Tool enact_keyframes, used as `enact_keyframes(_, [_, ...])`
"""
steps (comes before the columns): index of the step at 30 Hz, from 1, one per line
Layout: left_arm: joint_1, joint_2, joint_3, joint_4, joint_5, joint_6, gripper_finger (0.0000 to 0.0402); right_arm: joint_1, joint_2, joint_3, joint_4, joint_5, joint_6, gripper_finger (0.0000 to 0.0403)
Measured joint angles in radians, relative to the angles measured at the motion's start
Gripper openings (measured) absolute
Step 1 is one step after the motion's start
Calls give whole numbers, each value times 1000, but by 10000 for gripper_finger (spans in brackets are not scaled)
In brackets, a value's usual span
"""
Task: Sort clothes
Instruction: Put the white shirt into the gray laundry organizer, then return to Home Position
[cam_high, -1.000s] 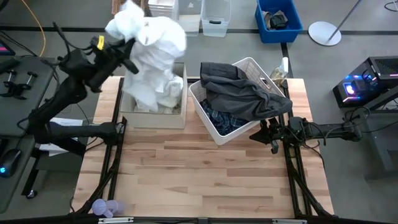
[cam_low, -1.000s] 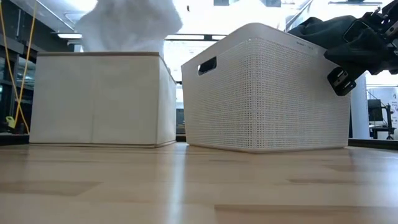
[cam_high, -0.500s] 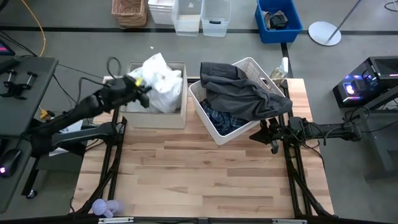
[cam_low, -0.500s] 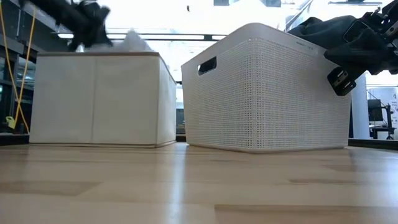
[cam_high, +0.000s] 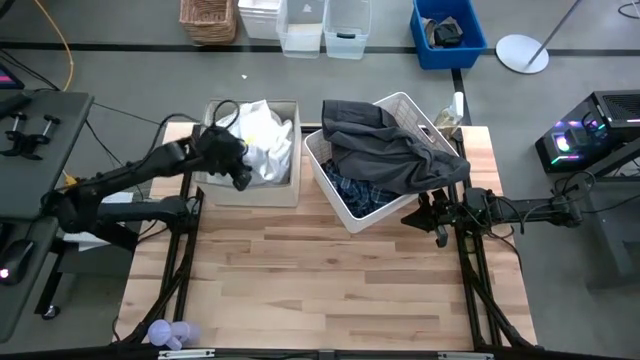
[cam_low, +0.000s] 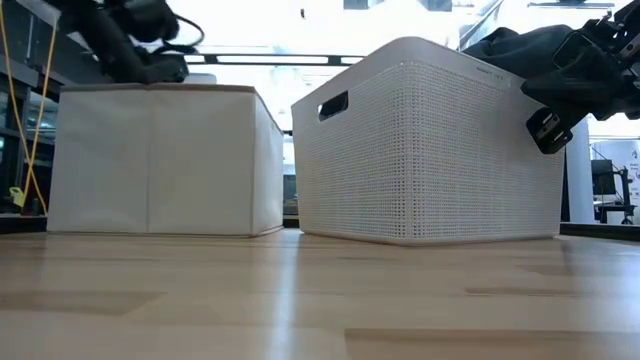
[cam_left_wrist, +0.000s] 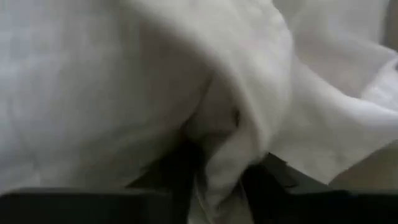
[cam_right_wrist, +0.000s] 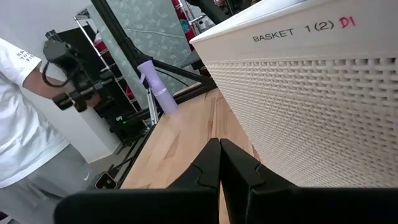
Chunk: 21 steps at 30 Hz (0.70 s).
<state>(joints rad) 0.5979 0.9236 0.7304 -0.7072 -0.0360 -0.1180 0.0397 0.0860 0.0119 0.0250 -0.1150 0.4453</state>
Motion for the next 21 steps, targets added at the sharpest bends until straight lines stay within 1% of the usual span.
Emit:
enact_keyframes(5, [6, 75, 205, -138, -3, 10, 185, 0, 0, 0, 0, 0, 0, 0])
enact_keyframes(8, [6, 85, 327, -203, 1, 43, 220, 0, 0, 0, 0, 0, 0, 0])
enact_keyframes(10, [6, 83, 404, -234, 2, 44, 236, 0, 0, 0, 0, 0, 0, 0])
enact_keyframes(14, [6, 83, 519, -399, 1, -1, 248, 0, 0, 0, 0, 0, 0, 0])
enact_keyframes(17, [0, 78, 559, -515, 4, -38, 249, 0, 0, 0, 0, 0, 0, 0])
enact_keyframes(19, [-12, 58, 562, -527, 52, -36, 249, 0, 0, 0, 0, 0, 0, 0])
enact_keyframes(21, [-37, 5, 538, -439, 163, 1, 250, 0, 0, 0, 0, 0, 0, 0])
